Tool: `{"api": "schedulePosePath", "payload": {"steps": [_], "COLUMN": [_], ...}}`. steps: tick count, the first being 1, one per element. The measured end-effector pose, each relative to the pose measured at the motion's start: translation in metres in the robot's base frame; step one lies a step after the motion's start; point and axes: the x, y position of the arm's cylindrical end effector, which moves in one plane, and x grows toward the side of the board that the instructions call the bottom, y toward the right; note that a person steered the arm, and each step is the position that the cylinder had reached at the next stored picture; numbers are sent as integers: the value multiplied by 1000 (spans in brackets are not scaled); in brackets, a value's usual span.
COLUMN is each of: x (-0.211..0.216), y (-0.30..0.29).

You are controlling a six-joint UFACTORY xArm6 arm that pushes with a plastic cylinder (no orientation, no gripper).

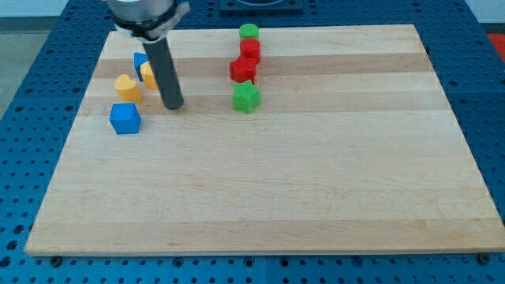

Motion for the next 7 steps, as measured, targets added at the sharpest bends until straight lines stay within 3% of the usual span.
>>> {"api": "schedulePosePath", "payload": {"steps": [1, 2, 3, 4, 7], "x": [-35, -56, -56, -54, -89], "y": [1, -49, -71, -38, -55]}}
